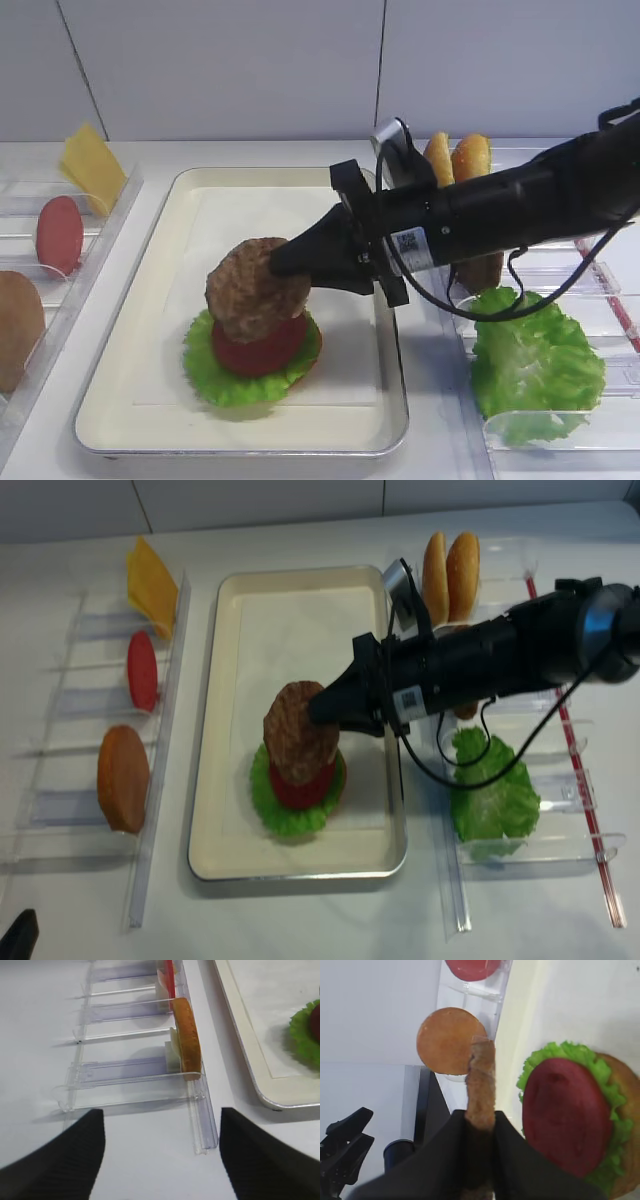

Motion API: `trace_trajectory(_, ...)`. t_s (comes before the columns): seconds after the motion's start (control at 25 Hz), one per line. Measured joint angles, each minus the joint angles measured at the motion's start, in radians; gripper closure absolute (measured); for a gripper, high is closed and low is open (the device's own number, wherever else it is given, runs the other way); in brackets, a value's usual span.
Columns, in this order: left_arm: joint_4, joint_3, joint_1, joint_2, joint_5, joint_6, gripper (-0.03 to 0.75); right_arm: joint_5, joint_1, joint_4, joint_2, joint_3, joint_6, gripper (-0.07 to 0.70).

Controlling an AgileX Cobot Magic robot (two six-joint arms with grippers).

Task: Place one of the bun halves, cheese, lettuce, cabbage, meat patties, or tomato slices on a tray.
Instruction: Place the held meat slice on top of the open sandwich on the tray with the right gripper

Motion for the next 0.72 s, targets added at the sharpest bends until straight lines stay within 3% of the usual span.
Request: trace_trajectory(0.72, 0.000, 0.000, 0.000, 0.000, 0.000, 0.000, 0.243, -0.023, 0.017, -0.019, 0.043, -0.002, 0.000, 0.488)
